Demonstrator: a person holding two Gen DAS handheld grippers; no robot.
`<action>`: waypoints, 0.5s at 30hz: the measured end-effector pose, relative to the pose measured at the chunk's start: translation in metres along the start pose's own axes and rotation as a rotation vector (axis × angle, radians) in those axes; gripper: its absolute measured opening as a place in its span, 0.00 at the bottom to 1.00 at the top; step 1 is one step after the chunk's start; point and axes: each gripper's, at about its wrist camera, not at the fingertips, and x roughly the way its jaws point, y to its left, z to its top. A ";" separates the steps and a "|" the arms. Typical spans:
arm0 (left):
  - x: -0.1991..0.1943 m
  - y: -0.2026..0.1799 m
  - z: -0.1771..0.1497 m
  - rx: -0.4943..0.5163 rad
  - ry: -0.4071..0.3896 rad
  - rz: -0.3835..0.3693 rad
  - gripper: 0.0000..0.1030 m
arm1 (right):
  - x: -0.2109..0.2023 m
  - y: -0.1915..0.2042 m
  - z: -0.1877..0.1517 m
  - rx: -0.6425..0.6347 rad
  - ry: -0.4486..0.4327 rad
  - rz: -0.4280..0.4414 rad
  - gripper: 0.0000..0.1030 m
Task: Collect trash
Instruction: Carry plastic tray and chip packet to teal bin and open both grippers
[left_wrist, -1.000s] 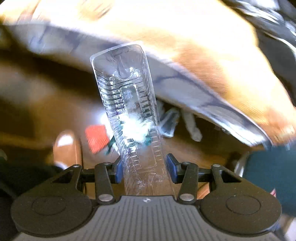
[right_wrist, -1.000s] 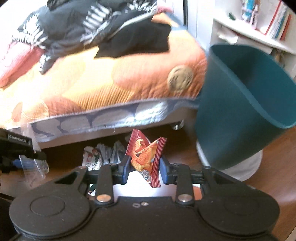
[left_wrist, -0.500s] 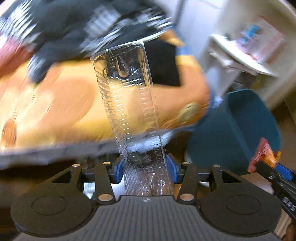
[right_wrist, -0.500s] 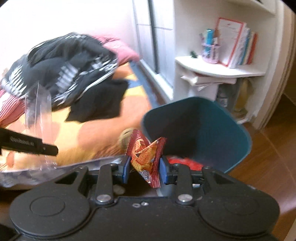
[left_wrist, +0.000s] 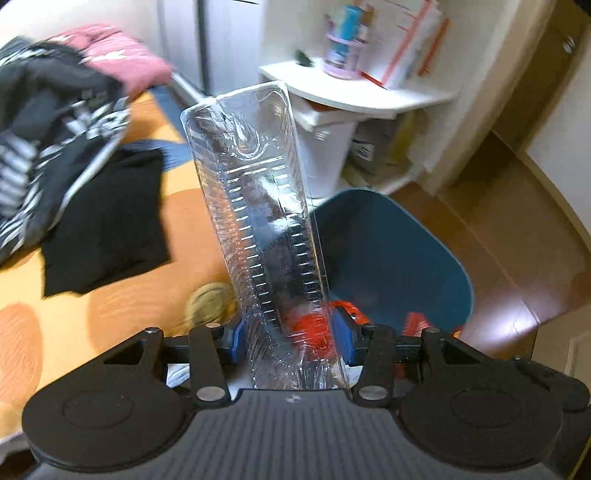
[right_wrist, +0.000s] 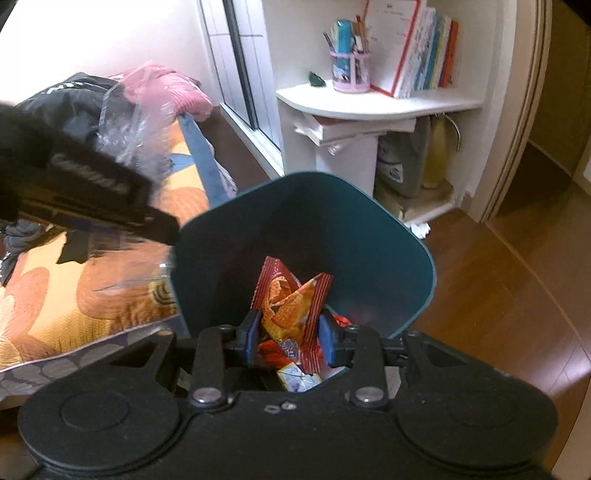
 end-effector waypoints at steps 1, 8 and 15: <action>0.007 -0.007 0.002 0.016 0.007 -0.003 0.45 | 0.003 -0.002 -0.001 0.005 0.006 0.000 0.31; 0.053 -0.033 0.006 0.061 0.081 -0.014 0.45 | 0.028 -0.005 -0.003 -0.011 0.055 -0.008 0.31; 0.100 -0.050 0.001 0.132 0.148 0.015 0.45 | 0.046 -0.001 -0.007 -0.004 0.095 -0.019 0.34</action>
